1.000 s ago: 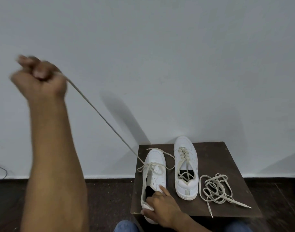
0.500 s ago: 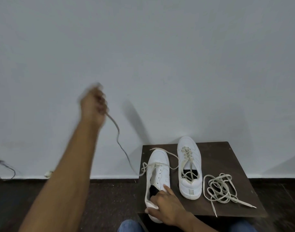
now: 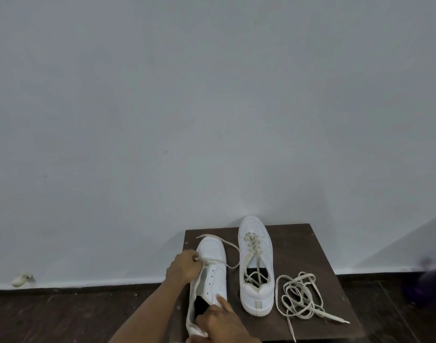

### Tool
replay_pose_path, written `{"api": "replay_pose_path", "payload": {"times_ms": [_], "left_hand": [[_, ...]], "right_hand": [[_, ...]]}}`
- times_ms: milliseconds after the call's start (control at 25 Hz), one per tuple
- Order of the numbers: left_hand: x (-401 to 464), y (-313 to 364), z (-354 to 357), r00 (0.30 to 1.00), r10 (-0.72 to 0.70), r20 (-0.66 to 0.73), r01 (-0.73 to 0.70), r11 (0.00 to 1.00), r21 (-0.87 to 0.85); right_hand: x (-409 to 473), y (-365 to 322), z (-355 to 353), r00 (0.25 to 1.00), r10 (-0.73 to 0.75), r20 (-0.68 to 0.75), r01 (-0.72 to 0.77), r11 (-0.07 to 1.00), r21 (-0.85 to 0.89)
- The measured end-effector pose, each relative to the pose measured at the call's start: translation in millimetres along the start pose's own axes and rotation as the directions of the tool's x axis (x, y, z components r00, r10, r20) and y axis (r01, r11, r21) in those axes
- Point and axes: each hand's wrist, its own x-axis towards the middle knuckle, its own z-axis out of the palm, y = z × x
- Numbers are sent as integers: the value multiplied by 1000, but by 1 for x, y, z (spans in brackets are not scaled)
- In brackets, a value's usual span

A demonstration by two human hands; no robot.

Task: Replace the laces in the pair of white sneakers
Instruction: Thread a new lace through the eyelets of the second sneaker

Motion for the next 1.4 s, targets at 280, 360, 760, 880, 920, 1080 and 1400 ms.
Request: {"api": "replay_pose_path", "payload": {"times_ms": [280,360,760,880,920,1080,1400], "left_hand": [[-7,29,-38,979,169,-114,-185,972,-143],[-16,48,-69,968,140,-210,-212,901,-378],[-63,103,-251,888,118,-445,-438,510,-740],[-87,121,-310,793,154,-589,-577,500,-646],[-95,126,-327,762,155,-629,-613,487,-622],[-126,136,-374,669,141,-730,-701,445,-557],[-142,129,-392,658,76,-749,-704,418,-575]], "right_hand": [[-10,-4,-6,987,-42,-155,64,988,143],[-9,-4,-5,989,-42,-138,63,986,152],[-12,-7,-12,992,-28,-119,51,980,195],[-12,-8,-14,996,-32,-83,47,981,190],[-14,-9,-15,997,-21,-76,35,980,197],[-14,-9,-16,996,-10,-84,25,983,181],[-3,8,11,997,33,-72,-32,999,12]]}}
